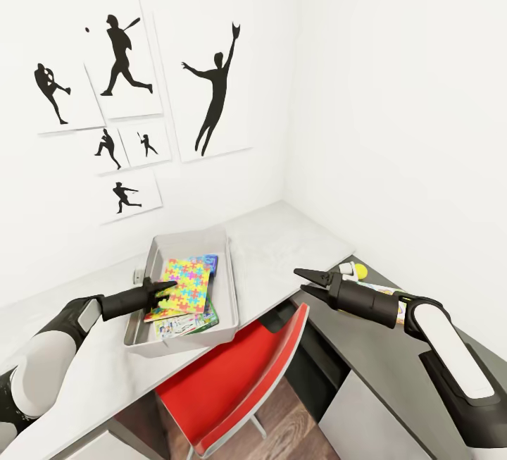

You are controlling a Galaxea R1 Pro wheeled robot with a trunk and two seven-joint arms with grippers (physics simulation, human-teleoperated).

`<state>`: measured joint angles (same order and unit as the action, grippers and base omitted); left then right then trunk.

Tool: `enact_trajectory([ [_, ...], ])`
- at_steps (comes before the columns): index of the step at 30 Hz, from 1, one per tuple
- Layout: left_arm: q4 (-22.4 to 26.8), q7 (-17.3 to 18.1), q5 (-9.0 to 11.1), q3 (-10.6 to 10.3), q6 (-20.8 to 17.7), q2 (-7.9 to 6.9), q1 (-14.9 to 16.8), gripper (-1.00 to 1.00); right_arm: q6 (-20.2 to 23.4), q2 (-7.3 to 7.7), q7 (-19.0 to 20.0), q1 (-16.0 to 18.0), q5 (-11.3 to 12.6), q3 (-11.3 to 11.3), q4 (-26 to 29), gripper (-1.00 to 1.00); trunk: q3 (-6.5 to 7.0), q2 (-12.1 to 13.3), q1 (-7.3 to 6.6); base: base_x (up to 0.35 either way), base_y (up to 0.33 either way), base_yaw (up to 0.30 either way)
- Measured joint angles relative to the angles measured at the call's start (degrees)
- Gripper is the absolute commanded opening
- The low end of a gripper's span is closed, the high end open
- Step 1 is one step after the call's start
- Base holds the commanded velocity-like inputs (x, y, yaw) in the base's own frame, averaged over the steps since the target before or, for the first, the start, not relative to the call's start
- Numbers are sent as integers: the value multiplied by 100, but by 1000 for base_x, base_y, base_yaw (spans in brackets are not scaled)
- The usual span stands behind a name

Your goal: Put all the toys in the child's room - the three board games (two on the bed and one on the table), the two jigsaw puzzles on the table, and the tennis ball on the table - inside the toy box on the table in the child's room.

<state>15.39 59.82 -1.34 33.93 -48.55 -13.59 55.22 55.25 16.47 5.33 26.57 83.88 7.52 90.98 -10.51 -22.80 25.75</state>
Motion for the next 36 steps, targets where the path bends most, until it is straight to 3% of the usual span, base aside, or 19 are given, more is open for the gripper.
enact_trajectory([
  [18, 0, 39, 8, -7, -53, -90, 0, 100, 2, 1, 0, 0, 0, 0, 0, 100, 0, 0, 0, 0, 0, 0],
  [20, 0, 51, 12, -6, -59, -156, 0, 100, 2, 1, 0, 0, 0, 0, 0, 100, 0, 0, 0, 0, 0, 0],
  [23, -5, 92, 43, -9, -61, -371, 1, 100, 2, 1, 0, 0, 0, -3, 0, 100, 0, 0, 0, 0, 0, 0],
  [26, -7, 443, 144, -7, -51, -574, -3, 100, 2, 2, 0, 0, 0, -1, 0, 100, 0, 0, 0, 0, 0, 0],
  [28, -7, 932, 163, -12, -39, -695, -15, 100, 2, 2, 0, 0, 0, 0, 0, 100, 0, -1, 0, 0, 0, 0],
  [31, -8, 1408, 145, -16, -29, -754, -33, 100, 2, 2, 0, 0, 0, 0, 0, 100, 0, 0, 0, 0, 0, 0],
  [36, -8, 1609, 166, -16, -17, -774, -78, 100, 2, 2, 0, 0, 0, 0, 0, 100, 0, 0, 0, 0, 0, 0],
])
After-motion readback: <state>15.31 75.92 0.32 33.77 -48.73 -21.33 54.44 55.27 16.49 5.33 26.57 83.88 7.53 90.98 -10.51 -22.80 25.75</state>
